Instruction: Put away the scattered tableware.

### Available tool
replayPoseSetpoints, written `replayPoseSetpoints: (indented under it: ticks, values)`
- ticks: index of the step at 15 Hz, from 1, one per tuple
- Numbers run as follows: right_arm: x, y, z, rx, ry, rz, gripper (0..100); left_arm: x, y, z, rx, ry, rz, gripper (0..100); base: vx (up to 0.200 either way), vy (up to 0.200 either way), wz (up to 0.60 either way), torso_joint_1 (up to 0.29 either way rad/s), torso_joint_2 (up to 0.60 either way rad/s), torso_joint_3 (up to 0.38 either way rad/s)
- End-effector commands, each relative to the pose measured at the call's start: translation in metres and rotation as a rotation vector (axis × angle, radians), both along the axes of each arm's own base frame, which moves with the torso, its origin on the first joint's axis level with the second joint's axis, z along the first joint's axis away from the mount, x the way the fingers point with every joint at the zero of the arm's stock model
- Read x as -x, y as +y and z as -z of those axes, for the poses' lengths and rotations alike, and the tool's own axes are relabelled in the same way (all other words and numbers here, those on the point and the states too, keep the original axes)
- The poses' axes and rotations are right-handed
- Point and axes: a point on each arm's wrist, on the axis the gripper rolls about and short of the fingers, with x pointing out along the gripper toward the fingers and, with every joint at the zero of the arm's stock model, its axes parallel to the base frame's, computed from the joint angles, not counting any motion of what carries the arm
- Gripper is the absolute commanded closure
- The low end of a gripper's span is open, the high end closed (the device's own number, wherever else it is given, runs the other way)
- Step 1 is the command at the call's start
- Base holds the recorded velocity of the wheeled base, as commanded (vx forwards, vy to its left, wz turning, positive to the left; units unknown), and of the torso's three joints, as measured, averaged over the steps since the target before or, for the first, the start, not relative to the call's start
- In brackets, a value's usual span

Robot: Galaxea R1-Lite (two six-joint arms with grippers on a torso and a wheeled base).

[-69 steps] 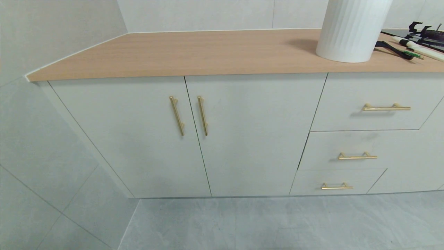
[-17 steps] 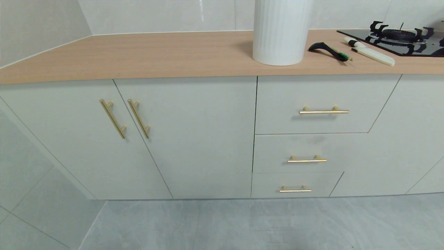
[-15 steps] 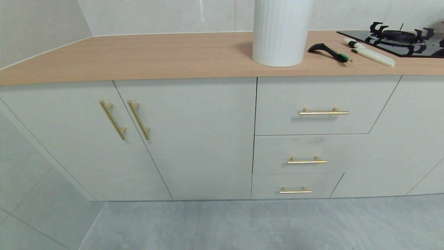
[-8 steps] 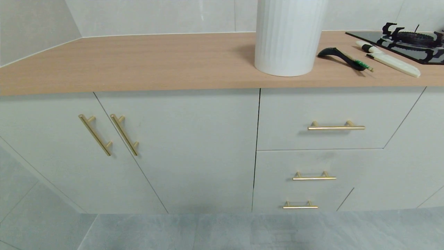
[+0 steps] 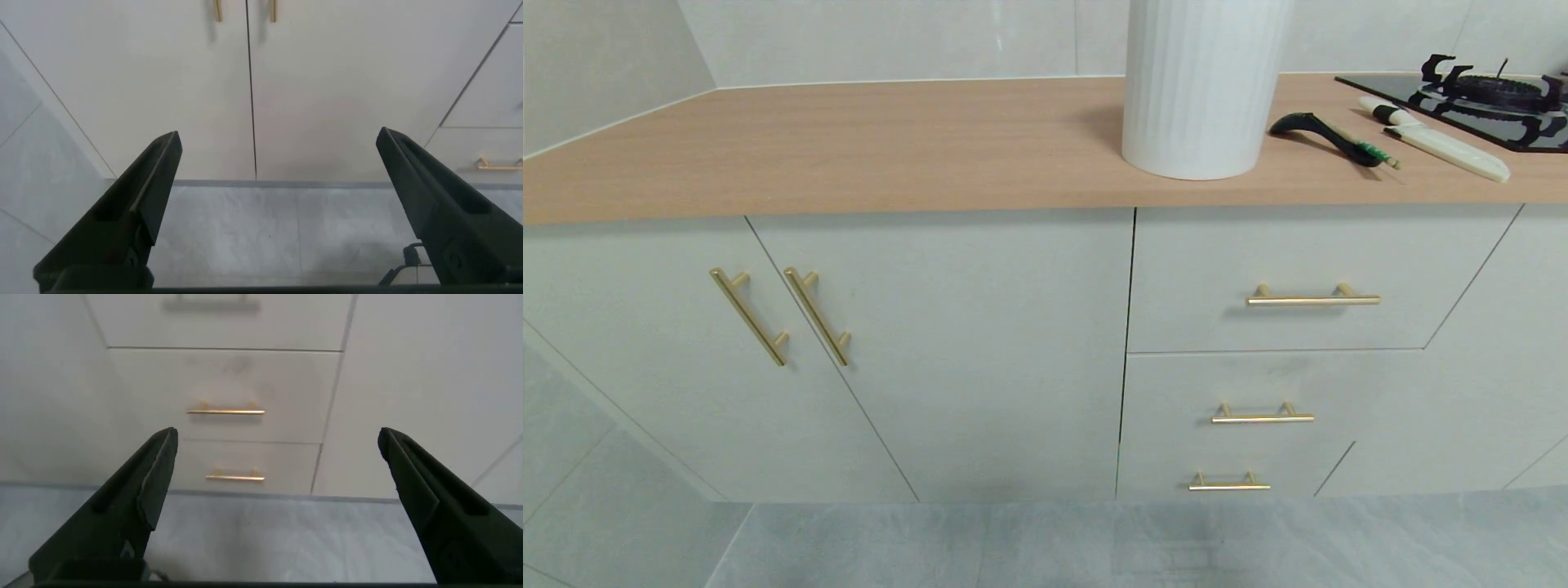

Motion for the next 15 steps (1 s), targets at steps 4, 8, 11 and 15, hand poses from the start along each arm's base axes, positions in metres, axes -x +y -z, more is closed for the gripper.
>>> replayPoseSetpoints:
  ticks: [4, 8, 11, 15]
  values:
    - [-0.078, 0.008, -0.029, 0.034, 0.442, -0.184, 0, 0.000, 0.000, 0.000, 0.001, 0.001, -0.001, 0, 0.000, 0.000, 0.00, 0.000, 0.00, 0.000]
    - [-0.177, 0.029, -0.058, 0.055, 0.611, -0.229, 0, 0.000, 0.000, 0.000, 0.001, 0.001, -0.001, 0, 0.000, 0.000, 0.00, 0.000, 0.00, 0.000]
    - [-0.239, 0.041, -0.056, 0.050, 0.641, -0.228, 0, 0.000, 0.000, 0.000, 0.001, 0.001, -0.001, 0, 0.000, 0.000, 0.00, 0.000, 0.00, 0.000]
    - [-0.267, 0.046, -0.023, 0.057, 0.665, -0.226, 0, 0.000, 0.000, 0.000, 0.001, 0.001, -0.001, 0, 0.000, 0.000, 0.00, 0.000, 0.00, 0.000]
